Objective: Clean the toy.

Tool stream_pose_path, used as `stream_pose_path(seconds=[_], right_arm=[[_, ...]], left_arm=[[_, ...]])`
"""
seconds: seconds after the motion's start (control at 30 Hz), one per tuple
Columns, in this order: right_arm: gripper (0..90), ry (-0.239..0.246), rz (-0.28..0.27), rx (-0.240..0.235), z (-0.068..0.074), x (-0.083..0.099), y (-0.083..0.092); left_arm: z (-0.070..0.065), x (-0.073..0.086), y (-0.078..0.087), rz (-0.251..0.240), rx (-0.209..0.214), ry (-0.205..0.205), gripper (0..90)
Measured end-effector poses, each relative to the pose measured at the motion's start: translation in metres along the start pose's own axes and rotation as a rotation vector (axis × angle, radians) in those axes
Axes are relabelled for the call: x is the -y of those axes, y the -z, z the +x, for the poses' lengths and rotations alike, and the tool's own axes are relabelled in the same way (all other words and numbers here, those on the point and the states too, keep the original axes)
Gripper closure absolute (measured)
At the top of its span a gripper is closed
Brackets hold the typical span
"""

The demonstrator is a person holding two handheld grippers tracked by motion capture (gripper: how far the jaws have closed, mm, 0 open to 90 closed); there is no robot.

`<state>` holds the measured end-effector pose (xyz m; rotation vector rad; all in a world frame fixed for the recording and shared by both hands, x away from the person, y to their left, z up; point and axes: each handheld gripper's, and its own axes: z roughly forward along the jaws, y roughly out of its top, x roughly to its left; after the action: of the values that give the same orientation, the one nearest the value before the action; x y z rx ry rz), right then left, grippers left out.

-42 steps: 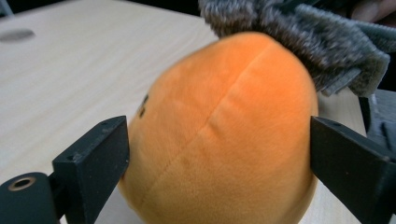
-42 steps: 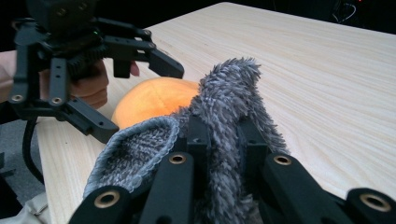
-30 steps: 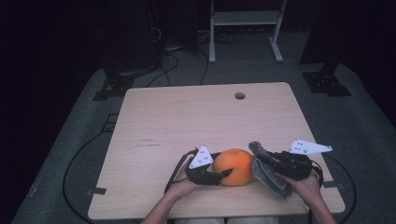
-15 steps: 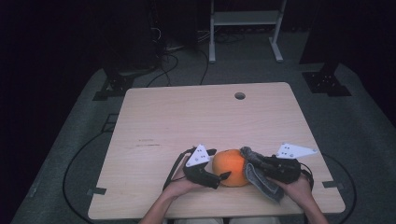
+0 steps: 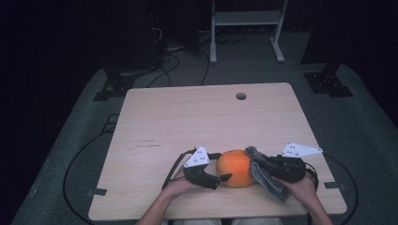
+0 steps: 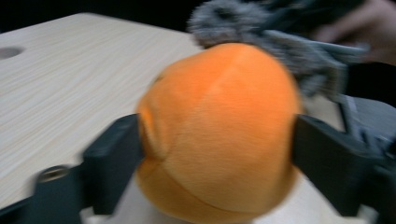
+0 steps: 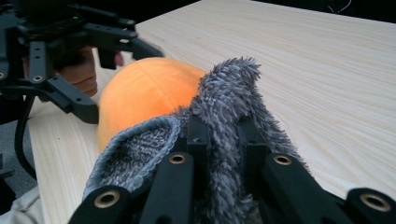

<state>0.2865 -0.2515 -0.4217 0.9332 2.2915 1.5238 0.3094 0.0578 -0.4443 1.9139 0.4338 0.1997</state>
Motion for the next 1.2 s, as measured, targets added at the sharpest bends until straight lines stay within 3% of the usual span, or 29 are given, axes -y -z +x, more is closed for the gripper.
stream_pose_path(seconds=[0.07,0.1,0.13,0.17,0.2,0.27,0.33,0.37,0.47,0.63,0.8,0.97,1.03,1.1,1.13,1.2], right_arm=[[78.3,-0.003,0.000,-0.002,0.000,0.000,-0.001],[78.3,-0.001,0.001,0.004,0.000,0.001,-0.001],[78.3,-0.001,0.001,0.004,0.000,0.001,-0.001],[78.3,-0.002,0.004,0.009,0.000,0.001,0.000],[78.3,-0.008,0.008,0.019,-0.002,0.002,0.001],[78.3,-0.012,0.010,0.018,-0.002,0.002,0.002],[78.3,-0.011,0.009,0.028,-0.001,-0.001,0.004],[78.3,-0.002,-0.020,0.025,0.004,-0.008,0.010],[78.3,0.026,-0.069,-0.012,0.017,-0.021,0.014],[78.3,0.073,-0.069,-0.040,0.039,-0.033,0.002],[78.3,0.066,-0.048,-0.007,0.040,-0.032,-0.006],[78.3,0.005,-0.048,0.001,0.027,-0.018,-0.013],[78.3,0.001,-0.042,0.002,0.025,-0.014,-0.014],[78.3,-0.011,-0.036,0.000,0.022,-0.010,-0.015],[78.3,-0.013,-0.029,0.006,0.020,-0.007,-0.012],[78.3,-0.021,-0.030,0.000,0.019,-0.005,-0.010]], left_arm=[[0.001,0.001,-0.005,0.015,-0.005,0.023,4.3],[0.000,0.002,-0.008,0.017,0.029,0.028,8.9],[0.000,0.002,-0.008,0.017,0.029,0.028,17.5],[-0.002,0.002,-0.009,0.010,0.025,0.020,17.5],[-0.009,0.002,-0.009,0.011,-0.019,-0.014,30.0],[-0.010,-0.001,-0.008,0.010,-0.027,-0.023,35.8],[-0.012,-0.006,-0.003,-0.004,-0.033,-0.036,38.7],[-0.011,-0.010,0.002,-0.010,-0.054,-0.054,39.1],[-0.009,-0.013,0.004,-0.004,-0.065,-0.065,39.5],[-0.011,-0.014,0.005,0.007,-0.068,-0.079,39.5],[-0.011,-0.016,0.008,0.008,-0.072,-0.089,39.5],[-0.016,-0.018,0.006,0.022,-0.061,-0.101,37.4],[-0.016,-0.018,0.005,0.019,-0.061,-0.104,27.9],[-0.014,-0.017,0.005,-0.031,-0.054,-0.092,22.9],[-0.008,-0.015,0.005,-0.041,-0.045,-0.054,14.2],[-0.003,-0.012,-0.001,-0.010,-0.032,-0.008,8.3]])
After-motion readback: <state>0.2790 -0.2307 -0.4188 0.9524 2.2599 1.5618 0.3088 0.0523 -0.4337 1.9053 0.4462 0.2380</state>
